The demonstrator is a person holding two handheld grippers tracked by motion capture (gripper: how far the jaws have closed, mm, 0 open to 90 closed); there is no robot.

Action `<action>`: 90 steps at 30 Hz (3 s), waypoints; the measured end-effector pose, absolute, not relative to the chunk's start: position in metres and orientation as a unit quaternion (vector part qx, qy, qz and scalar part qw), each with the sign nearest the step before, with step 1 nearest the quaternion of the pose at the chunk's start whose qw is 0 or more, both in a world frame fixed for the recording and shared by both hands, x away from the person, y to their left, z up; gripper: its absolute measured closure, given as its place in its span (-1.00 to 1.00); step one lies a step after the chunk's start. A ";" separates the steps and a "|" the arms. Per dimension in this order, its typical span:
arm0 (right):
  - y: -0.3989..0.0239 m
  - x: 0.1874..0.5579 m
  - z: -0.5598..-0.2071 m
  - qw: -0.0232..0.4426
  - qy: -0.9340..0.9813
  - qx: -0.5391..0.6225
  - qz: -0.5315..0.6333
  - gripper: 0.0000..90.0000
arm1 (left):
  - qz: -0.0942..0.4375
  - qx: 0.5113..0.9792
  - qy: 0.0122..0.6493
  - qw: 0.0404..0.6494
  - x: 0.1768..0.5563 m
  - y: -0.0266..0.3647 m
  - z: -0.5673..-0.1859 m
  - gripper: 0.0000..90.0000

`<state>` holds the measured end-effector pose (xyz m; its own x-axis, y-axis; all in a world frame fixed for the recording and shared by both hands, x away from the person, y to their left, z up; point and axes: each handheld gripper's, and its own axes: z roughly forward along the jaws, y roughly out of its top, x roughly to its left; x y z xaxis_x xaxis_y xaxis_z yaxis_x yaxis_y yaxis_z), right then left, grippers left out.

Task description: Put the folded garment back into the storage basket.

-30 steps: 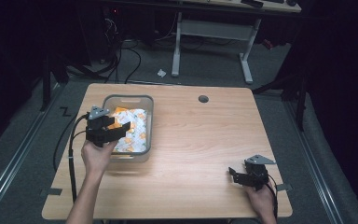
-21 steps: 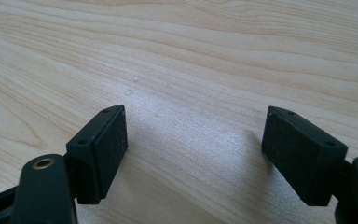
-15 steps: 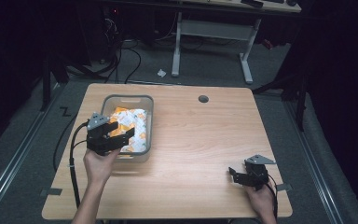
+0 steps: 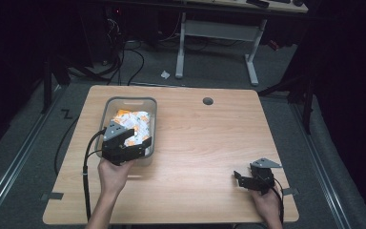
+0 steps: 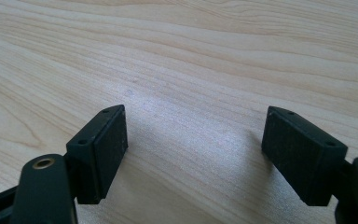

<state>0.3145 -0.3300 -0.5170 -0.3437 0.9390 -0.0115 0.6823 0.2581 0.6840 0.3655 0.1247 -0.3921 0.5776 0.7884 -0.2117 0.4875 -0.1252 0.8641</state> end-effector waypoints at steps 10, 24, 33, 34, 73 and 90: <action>-0.330 0.315 -0.517 0.215 0.763 0.531 0.298 -0.50 | 0.138 0.744 0.427 0.495 0.360 0.111 -0.394 -0.40; -0.330 0.315 -0.517 0.215 0.763 0.532 0.299 -0.50 | 0.124 0.750 0.420 0.496 0.354 0.099 -0.394 -0.40; -0.330 0.315 -0.517 0.215 0.763 0.532 0.299 -0.49 | 0.113 0.757 0.406 0.499 0.352 0.083 -0.396 -0.41; -0.330 0.315 -0.517 0.215 0.763 0.532 0.299 -0.49 | 0.113 0.757 0.406 0.499 0.352 0.083 -0.396 -0.41; -0.330 0.315 -0.517 0.214 0.763 0.532 0.298 -0.49 | 0.070 0.784 0.378 0.488 0.350 0.032 -0.432 -0.39; -0.330 0.315 -0.517 0.215 0.763 0.532 0.298 -0.49 | 0.040 0.795 0.377 0.474 0.351 0.014 -0.458 -0.36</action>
